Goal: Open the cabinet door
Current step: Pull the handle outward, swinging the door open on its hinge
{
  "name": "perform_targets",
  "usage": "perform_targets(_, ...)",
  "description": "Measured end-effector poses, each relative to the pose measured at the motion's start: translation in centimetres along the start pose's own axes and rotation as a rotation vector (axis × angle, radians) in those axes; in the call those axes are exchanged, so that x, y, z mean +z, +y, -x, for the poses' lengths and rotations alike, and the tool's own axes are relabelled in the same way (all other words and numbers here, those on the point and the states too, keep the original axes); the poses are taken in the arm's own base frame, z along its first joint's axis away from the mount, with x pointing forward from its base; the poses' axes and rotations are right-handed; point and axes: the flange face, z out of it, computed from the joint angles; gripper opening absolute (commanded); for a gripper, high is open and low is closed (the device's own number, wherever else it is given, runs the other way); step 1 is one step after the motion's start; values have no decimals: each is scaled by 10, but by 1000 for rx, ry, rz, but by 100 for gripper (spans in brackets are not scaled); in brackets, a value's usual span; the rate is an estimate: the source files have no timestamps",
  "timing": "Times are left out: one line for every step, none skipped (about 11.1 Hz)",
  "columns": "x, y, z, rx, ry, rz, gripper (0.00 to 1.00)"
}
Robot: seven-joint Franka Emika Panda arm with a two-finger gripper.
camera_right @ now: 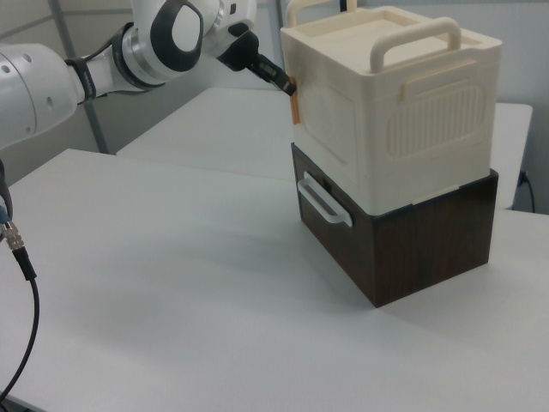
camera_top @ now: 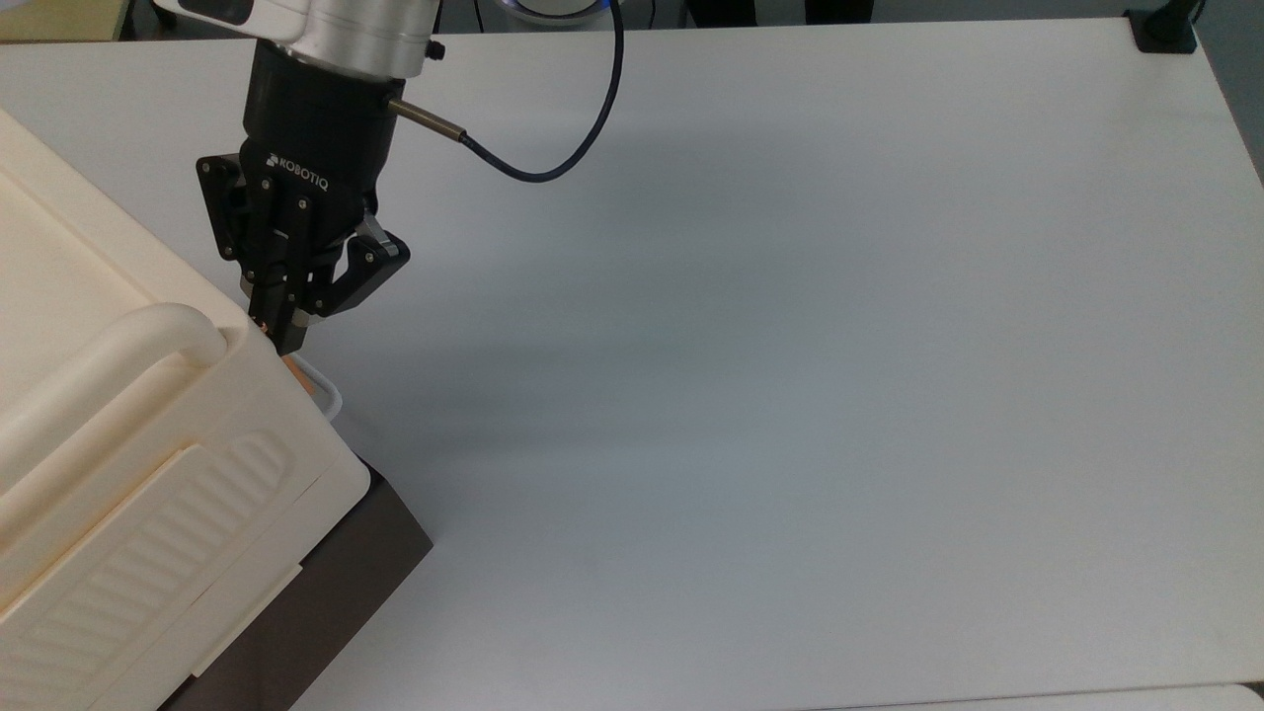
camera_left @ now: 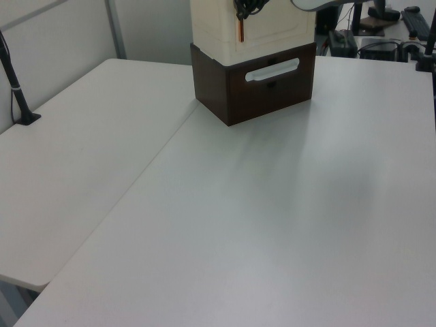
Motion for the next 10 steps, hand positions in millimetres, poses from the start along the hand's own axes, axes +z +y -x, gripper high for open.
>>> perform_targets(1, 1, 2, 0, -11, 6, 14)
perform_targets(3, 0, 5, -2, -28, 14, 14)
perform_targets(1, -2, 7, -5, -47, 23, 14)
perform_targets(-3, -4, 9, -4, -71, 31, 14)
perform_targets(-8, -5, 11, 2, -98, 35, 14)
perform_targets(-14, -4, 12, 15, -127, 34, 16)
perform_targets(-20, -3, 14, 23, -152, 36, 31)
perform_targets(-23, -2, 16, 27, -182, 46, 63)
perform_targets(-24, -1, 21, 35, -224, 54, 77)
perform_targets(-25, 3, 26, 34, -274, 72, 89)
